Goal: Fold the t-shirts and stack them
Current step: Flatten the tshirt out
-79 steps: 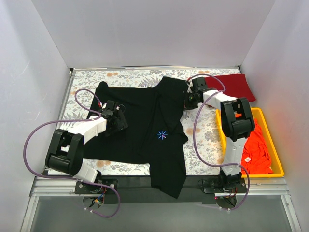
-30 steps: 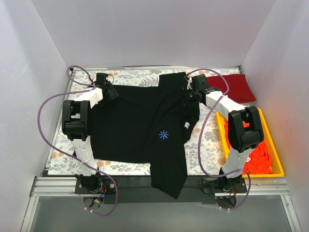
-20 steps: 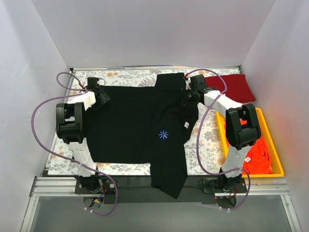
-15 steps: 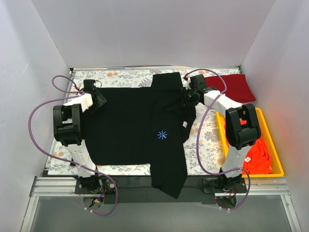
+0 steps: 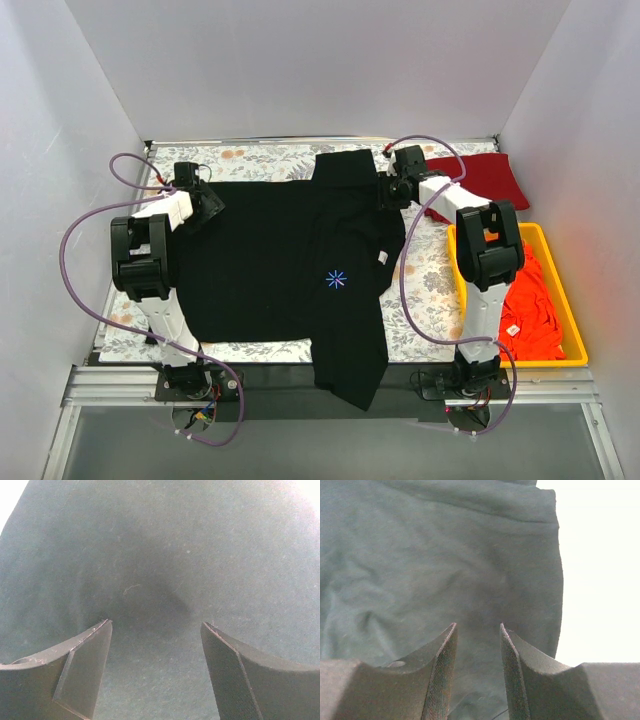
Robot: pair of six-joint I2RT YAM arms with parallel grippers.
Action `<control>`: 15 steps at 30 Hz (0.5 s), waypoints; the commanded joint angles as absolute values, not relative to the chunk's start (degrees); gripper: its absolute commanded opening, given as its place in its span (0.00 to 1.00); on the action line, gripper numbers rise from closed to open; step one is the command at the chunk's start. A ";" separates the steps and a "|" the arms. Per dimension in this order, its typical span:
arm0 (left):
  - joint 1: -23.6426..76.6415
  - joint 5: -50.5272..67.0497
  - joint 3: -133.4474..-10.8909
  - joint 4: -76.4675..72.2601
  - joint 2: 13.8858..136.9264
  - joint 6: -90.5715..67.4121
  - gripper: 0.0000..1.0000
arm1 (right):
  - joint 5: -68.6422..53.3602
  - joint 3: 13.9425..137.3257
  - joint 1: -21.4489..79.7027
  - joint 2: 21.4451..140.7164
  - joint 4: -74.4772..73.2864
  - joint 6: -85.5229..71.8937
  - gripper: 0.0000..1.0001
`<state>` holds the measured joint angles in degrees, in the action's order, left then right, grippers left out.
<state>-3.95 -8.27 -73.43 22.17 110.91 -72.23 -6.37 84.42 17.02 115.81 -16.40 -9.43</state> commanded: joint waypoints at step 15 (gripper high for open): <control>-3.16 -5.89 -75.15 23.38 108.56 -71.37 0.67 | -13.88 94.83 15.29 117.86 -10.73 -6.42 0.39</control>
<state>-3.68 -6.98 -75.70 22.70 112.53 -71.79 -10.26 90.83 15.35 119.63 -15.79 -8.16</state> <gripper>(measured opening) 0.670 0.394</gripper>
